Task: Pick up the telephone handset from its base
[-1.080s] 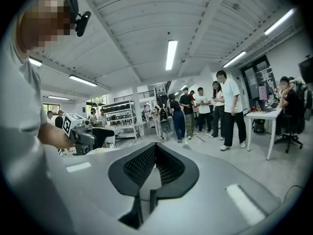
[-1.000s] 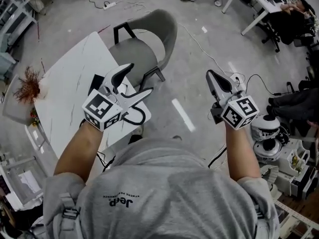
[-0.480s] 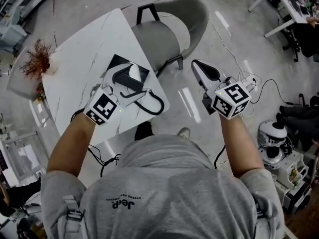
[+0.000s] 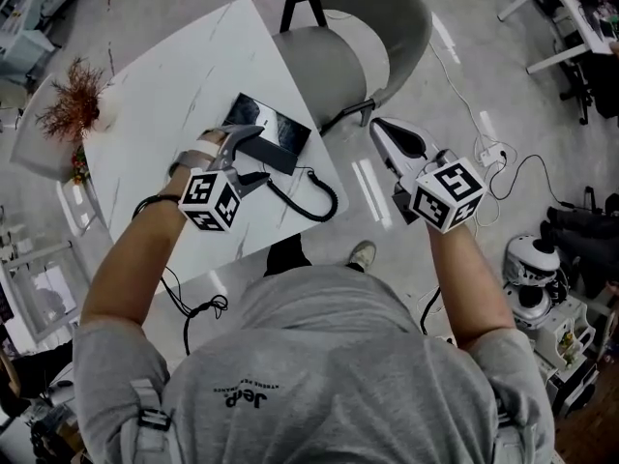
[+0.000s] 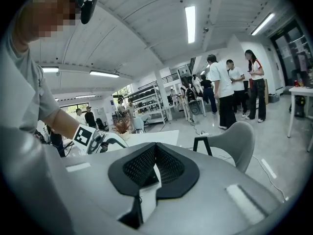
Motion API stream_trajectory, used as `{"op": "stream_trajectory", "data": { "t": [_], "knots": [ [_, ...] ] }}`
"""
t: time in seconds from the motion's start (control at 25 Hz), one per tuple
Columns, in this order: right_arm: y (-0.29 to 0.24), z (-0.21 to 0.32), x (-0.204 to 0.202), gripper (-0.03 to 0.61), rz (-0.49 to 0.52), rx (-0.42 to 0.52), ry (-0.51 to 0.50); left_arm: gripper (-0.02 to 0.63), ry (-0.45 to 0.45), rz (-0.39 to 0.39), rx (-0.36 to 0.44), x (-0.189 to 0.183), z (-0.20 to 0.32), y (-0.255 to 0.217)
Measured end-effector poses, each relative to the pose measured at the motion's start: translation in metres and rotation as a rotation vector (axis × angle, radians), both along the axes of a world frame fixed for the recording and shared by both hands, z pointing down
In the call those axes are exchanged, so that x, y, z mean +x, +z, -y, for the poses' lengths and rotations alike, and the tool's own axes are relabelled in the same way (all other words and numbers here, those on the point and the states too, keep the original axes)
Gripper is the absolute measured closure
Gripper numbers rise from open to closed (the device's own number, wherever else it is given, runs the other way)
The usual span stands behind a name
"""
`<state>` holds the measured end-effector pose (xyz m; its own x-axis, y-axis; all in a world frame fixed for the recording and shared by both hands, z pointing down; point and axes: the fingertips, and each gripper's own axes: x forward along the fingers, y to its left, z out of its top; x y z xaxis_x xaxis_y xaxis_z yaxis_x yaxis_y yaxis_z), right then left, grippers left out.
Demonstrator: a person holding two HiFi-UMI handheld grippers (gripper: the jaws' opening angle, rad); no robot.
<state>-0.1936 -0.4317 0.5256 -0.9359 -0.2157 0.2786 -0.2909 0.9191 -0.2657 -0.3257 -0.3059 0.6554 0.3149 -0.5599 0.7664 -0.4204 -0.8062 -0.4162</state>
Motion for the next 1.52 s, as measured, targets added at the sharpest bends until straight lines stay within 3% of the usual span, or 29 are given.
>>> {"op": "stream_trajectory", "data": {
  "t": [0.36, 0.6, 0.8, 0.84, 0.92, 1.04, 1.2, 1.52],
  "knots": [
    [0.025, -0.003, -0.004, 0.574, -0.024, -0.037, 0.004, 0.184, 0.119, 0.232, 0.004, -0.025, 0.003, 0.055],
    [0.033, -0.005, -0.004, 0.574, -0.036, -0.055, 0.002, 0.205, 0.113, 0.281, -0.001, -0.033, 0.004, 0.066],
    [0.035, -0.005, 0.000, 0.574, -0.037, -0.062, 0.004, 0.318, 0.159, 0.372, 0.029, -0.036, 0.000, 0.073],
    [0.035, -0.006, 0.001, 0.574, -0.036, -0.063, 0.004, 0.393, 0.179, 0.400, 0.041, -0.036, -0.002, 0.073],
    [0.033, -0.006, 0.004, 0.574, -0.034, -0.064, 0.006, 0.430, 0.202, 0.417, 0.036, -0.033, -0.004, 0.071],
    [0.028, -0.004, 0.008, 0.574, -0.027, -0.061, 0.015, 0.474, 0.187, 0.349, -0.038, -0.024, -0.008, 0.059],
    [0.015, -0.002, 0.017, 0.574, -0.012, -0.046, 0.032, 0.476, 0.104, 0.171, -0.127, -0.008, -0.009, 0.034],
    [-0.023, 0.010, 0.060, 0.574, 0.033, -0.002, 0.112, 0.475, -0.034, -0.140, -0.103, 0.046, 0.018, -0.045]
  ]
}}
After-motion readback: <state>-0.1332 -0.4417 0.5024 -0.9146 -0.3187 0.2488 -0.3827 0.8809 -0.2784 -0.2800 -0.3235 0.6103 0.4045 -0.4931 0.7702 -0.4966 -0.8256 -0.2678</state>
